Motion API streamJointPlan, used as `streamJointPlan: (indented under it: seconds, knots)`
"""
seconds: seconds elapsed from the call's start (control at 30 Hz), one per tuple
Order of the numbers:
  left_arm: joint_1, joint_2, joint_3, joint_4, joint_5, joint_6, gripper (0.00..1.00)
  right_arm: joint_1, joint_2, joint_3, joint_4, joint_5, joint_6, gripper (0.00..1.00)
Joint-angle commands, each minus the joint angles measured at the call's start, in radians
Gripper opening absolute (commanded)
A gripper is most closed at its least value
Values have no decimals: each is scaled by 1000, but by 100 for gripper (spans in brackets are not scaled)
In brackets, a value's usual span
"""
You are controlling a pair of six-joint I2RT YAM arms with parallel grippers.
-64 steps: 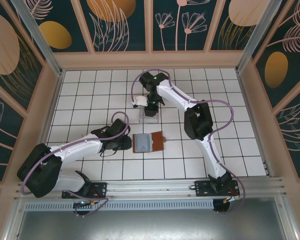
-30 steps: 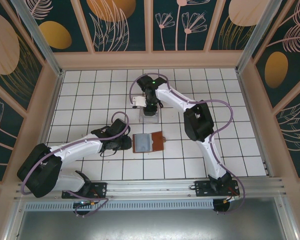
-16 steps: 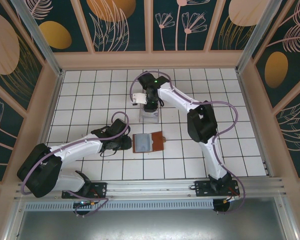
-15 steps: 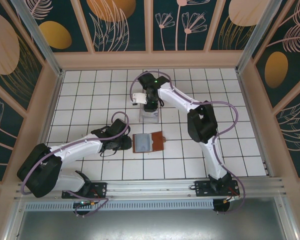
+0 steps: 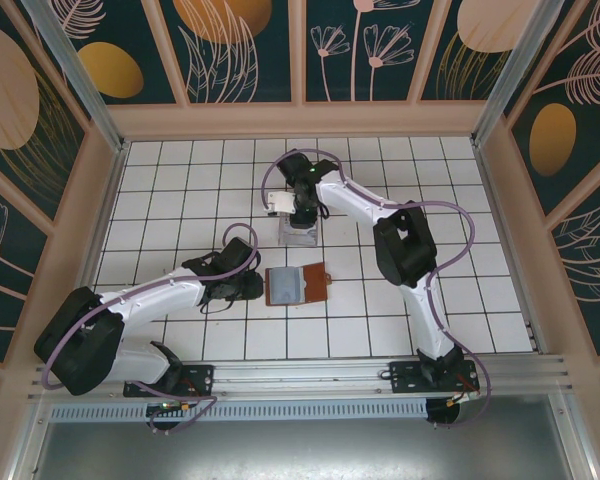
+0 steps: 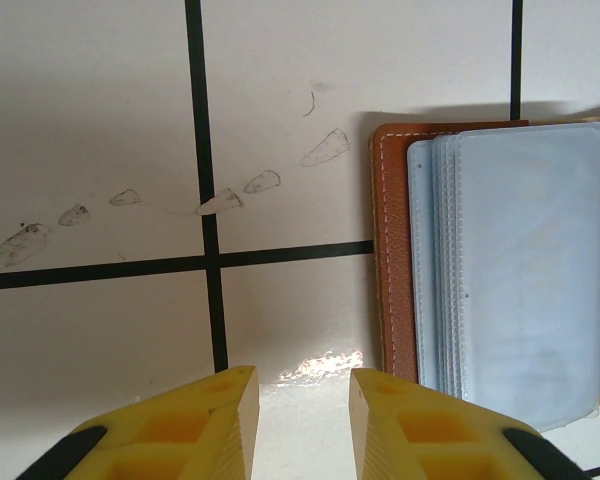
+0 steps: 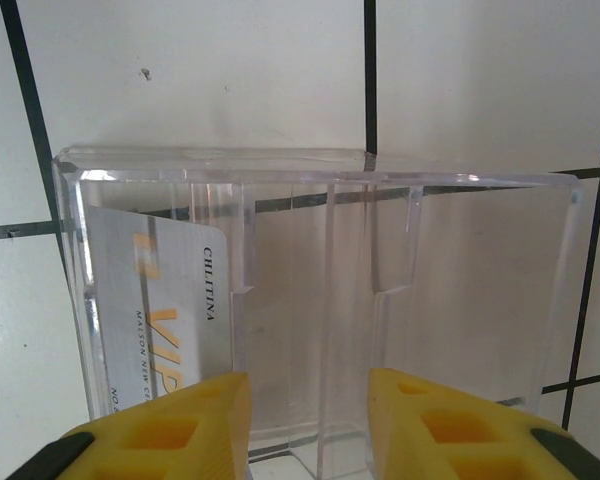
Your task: Take the credit cards out of the card holder
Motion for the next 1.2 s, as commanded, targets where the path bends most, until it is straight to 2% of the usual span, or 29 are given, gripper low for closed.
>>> streamJointPlan:
  seconds: [0.0,0.3,0.43,0.53,0.63,0.83,1.03,1.17]
  knots:
    - [-2,2,21,-12,-10,-2,32,0,-32,-13,10,12,-14,37]
    - [-2,12,36,-4,-5,7,32,3,-113,-35,68,17,23,37]
    - [-2,24,50,2,-9,16,31,5,-176,-91,129,12,122,37]
    - [-2,40,56,14,-17,18,31,7,-222,-144,188,12,277,37]
    - [-1,62,68,18,-19,20,31,8,-265,-187,211,-54,450,37]
    - [11,95,84,53,-4,28,31,20,-419,-431,391,-97,839,35]
    - [63,100,80,86,39,44,31,21,-530,-647,525,-102,1170,30]
    - [110,79,48,126,82,42,31,38,-571,-736,566,-178,1317,30]
